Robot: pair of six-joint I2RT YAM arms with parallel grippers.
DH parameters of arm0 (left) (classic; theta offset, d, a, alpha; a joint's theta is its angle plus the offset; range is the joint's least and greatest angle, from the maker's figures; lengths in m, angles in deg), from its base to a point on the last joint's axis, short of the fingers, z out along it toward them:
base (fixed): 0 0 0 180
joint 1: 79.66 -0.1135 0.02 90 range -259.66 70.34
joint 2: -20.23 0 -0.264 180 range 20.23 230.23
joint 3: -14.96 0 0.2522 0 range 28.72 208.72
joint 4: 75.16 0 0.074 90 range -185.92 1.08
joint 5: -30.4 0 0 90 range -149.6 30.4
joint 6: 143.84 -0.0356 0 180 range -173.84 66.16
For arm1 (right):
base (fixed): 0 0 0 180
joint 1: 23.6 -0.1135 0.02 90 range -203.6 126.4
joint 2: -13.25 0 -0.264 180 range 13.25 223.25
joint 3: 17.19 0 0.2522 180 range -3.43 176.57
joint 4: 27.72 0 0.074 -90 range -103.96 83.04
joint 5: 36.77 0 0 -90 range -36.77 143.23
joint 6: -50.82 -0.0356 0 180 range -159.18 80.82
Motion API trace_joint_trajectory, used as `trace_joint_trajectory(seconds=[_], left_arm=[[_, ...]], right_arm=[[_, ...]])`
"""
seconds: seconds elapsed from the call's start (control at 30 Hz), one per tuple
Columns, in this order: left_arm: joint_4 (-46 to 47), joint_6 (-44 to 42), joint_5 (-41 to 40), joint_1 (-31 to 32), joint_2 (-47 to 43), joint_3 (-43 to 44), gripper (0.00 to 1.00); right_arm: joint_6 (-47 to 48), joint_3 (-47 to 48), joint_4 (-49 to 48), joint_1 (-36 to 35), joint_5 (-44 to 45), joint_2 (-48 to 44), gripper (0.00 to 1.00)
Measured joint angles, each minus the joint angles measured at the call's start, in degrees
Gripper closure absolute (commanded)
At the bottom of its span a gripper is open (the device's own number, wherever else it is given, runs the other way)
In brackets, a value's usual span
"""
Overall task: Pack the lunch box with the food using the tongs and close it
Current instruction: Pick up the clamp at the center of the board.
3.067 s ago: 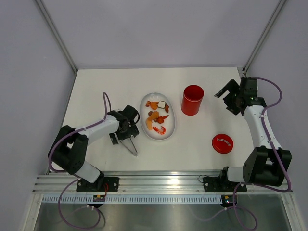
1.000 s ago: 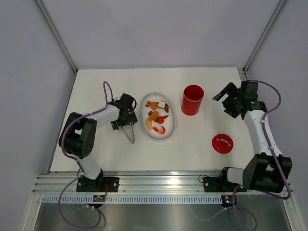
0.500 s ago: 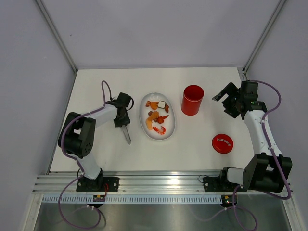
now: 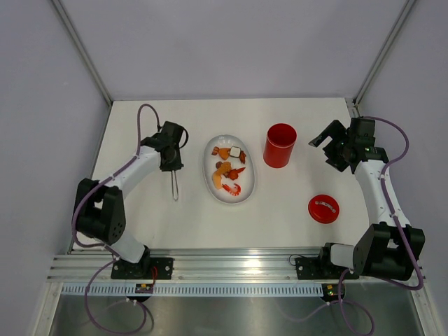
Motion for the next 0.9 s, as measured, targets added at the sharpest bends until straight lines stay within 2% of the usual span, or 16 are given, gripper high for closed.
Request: trace_joint_trajectory(seconds=[0.2,0.43,0.67,0.9], left_arm=[[-2.25,-6.21,0.96,0.04,-8.87,1.75,0.61],[-8.04,-7.61,1.79,0.04,-10.14,4.87,0.52],[-11.28,-7.21,3.28,0.04,-7.61,7.80,0.49],[-12.37,-6.95,4.72,0.04,-7.04,7.80,0.52]], right_arm=[[0.00,0.00,-0.02,0.00,-0.02,0.00,0.01],[-0.02,0.04,-0.02,0.00,-0.13,0.00,0.01],[-0.02,0.04,0.00,0.00,-0.46,0.00,0.01],[-0.02,0.04,0.00,0.00,-0.48,0.00,0.00]])
